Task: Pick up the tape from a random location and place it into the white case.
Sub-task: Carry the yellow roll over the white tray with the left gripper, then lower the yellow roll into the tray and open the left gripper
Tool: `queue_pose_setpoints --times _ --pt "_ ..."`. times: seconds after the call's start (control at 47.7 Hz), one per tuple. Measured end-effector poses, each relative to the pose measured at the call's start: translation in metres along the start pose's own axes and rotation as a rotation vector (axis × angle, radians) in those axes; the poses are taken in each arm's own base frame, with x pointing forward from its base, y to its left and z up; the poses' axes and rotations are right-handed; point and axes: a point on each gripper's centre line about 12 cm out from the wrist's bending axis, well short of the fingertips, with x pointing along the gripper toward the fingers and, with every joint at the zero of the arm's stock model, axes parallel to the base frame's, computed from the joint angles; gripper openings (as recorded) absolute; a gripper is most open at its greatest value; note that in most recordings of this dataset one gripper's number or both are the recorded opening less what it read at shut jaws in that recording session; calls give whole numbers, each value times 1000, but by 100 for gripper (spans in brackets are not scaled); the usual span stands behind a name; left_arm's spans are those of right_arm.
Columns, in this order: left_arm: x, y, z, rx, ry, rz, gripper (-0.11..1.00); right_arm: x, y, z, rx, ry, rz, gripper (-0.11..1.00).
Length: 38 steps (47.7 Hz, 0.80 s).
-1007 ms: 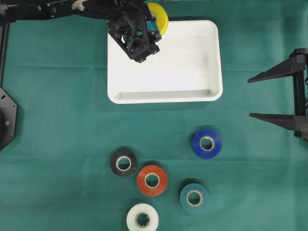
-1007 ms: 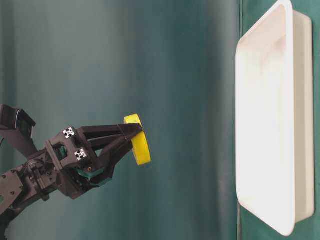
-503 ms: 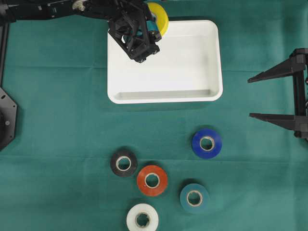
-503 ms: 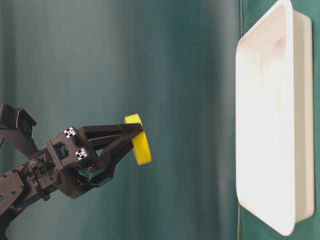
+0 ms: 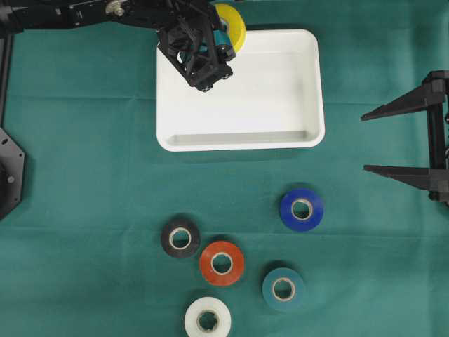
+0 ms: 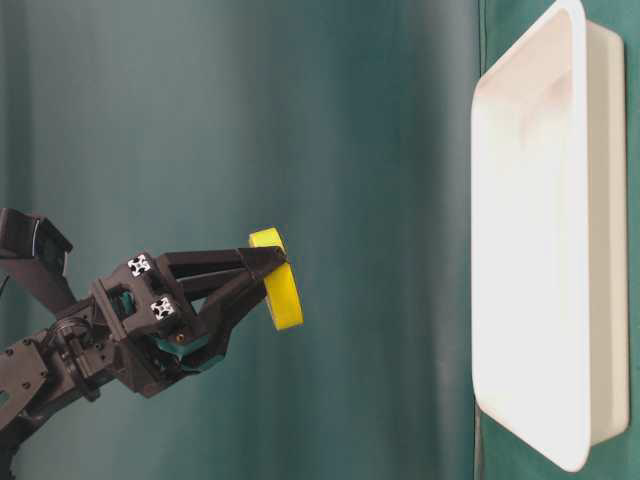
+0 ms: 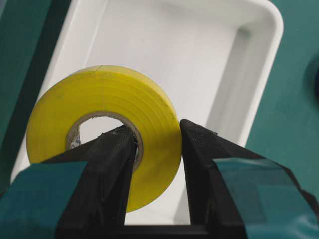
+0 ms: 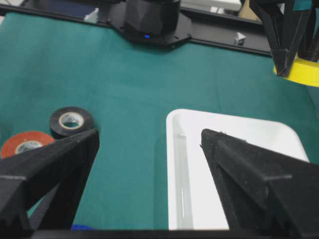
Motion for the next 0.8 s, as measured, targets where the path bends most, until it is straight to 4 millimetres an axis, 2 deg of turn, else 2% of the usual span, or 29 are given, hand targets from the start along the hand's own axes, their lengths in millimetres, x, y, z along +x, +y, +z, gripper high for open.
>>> queue_pose_setpoints --times 0.168,0.461,0.797 --pt "17 1 -3 -3 26 1 23 1 0 -1 0 5 0 92" --pt "91 1 -35 -3 124 5 23 3 0 -3 0 17 0 92" --pt "141 2 -61 -7 129 5 23 3 0 -3 -5 18 1 92"
